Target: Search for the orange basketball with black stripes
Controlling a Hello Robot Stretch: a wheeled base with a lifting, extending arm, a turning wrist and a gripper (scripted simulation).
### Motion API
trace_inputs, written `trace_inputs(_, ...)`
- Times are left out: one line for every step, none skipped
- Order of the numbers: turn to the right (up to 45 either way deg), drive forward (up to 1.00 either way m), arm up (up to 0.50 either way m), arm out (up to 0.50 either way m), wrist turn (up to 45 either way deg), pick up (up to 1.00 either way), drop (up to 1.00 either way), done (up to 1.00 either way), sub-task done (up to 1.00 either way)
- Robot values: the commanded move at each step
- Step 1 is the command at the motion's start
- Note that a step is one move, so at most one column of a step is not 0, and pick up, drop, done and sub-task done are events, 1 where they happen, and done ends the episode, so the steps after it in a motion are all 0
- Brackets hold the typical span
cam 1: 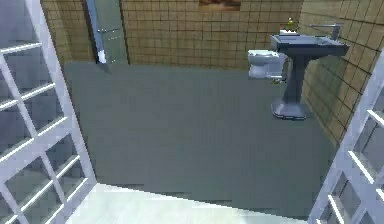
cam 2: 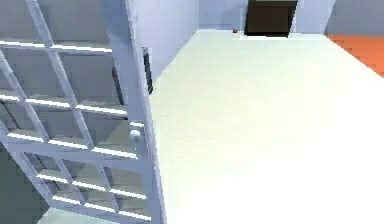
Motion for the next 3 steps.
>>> trace_inputs(0.0,1.0,0.0,0.0,0.0,0.0,0.0,0.0,0.0)
trace_inputs(3.0,0.0,0.0,0.0,0.0,0.0,0.0,0.0,0.0)
trace_inputs(0.0,0.35,0.0,0.0,0.0,0.0,0.0,0.0,0.0)
